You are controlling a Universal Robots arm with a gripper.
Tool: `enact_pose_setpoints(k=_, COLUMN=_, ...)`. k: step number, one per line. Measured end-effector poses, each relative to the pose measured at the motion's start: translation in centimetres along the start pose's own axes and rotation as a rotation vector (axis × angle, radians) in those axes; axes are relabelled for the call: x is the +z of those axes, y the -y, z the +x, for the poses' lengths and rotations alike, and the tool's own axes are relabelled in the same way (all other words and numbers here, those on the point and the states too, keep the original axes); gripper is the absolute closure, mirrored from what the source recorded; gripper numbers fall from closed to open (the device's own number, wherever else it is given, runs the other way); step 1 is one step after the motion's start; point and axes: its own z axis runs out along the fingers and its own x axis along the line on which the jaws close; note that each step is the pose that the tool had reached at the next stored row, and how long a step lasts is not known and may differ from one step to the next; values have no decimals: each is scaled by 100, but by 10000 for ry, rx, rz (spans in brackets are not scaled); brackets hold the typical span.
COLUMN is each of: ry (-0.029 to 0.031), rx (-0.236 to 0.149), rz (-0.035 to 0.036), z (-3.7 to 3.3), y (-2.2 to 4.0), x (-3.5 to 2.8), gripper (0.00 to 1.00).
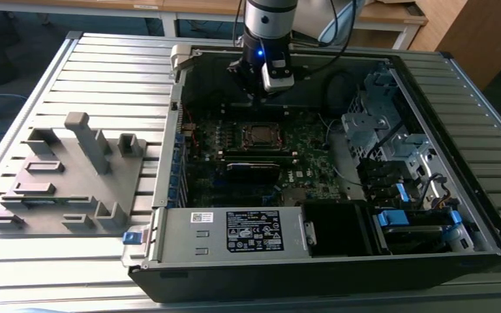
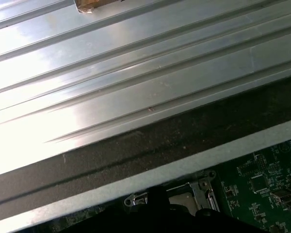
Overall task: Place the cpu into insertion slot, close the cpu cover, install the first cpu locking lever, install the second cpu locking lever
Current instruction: 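Install the first cpu locking lever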
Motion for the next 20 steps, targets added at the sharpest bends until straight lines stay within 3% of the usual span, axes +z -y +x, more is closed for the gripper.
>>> enact_pose_setpoints(k=14, ry=1, rx=1, rz=-3, z=-32, y=92, x=-3, gripper=89)
enact_pose_setpoints(k=20, ry=1, rx=2, rz=-3, z=-33, y=95, x=-3, gripper=89)
